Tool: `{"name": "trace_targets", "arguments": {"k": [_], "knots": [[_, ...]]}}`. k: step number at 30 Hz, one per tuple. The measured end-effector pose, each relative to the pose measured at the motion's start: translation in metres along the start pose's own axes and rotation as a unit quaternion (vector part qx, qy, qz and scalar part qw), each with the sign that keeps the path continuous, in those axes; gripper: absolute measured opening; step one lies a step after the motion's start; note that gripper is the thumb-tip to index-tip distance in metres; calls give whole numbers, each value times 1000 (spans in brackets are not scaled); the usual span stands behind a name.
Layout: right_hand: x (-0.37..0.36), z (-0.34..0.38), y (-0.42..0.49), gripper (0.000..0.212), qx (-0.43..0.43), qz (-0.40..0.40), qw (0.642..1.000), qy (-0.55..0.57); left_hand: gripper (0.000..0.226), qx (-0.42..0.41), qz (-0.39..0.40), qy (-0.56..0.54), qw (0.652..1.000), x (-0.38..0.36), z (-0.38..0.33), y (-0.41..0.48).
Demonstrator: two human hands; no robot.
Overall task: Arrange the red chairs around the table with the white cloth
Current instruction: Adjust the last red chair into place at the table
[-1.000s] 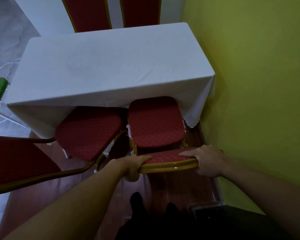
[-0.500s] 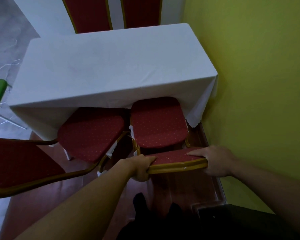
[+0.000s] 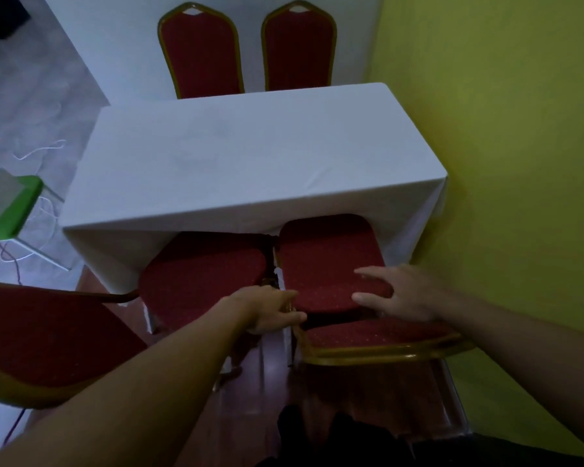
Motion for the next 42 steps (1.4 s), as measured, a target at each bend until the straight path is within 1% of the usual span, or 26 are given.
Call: {"name": "trace_targets", "arguments": {"k": [1, 5, 7, 11, 14, 17, 21, 28, 31, 35, 38, 42], "knots": [[3, 12, 10, 89, 0, 2, 1000, 6, 78, 7, -22, 20, 1000, 10, 13, -2], [17, 53, 56, 107, 4, 3, 1000, 13, 69, 12, -127, 80, 989, 59, 46, -21], [26, 72, 76, 108, 8, -10, 1000, 8, 73, 30, -165, 101, 981, 80, 63, -32], [37, 106, 107, 98, 17, -16, 999, -23, 75, 73, -194, 115, 971, 105, 101, -52], [36, 126, 129, 105, 32, -4, 999, -33, 77, 99, -203, 116, 967, 116, 126, -67], [33, 149, 147, 116, 48, 6, 998, -40, 83, 140, -170, 117, 969, 110, 157, -79], [26, 179, 161, 120, 46, 25, 997, -51, 87, 171, -136, 129, 967, 104, 194, -95], [2, 237, 181, 112, 10, 32, 998, -51, 89, 155, -114, 164, 968, 108, 269, -127], [-20, 273, 189, 112, -17, 21, 999, -36, 89, 140, -106, 182, 967, 102, 313, -146], [-63, 339, 186, 112, -40, 31, 999, -5, 88, 120, -44, 195, 972, 78, 369, -186], [-93, 388, 177, 112, -50, 46, 997, 23, 88, 124, 6, 195, 973, 60, 411, -221], [-136, 446, 163, 113, -39, 84, 995, 46, 96, 134, 47, 176, 974, 38, 458, -252]]}}
Point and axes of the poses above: each hand's wrist, its own y-axis towards the middle knuckle, its own x-axis out of the back of the hand, z = x × y, the point moved 9 cm from there along y, towards the middle knuckle, and after that the axes turned 6 degrees about -x, right-handed, at the moved point
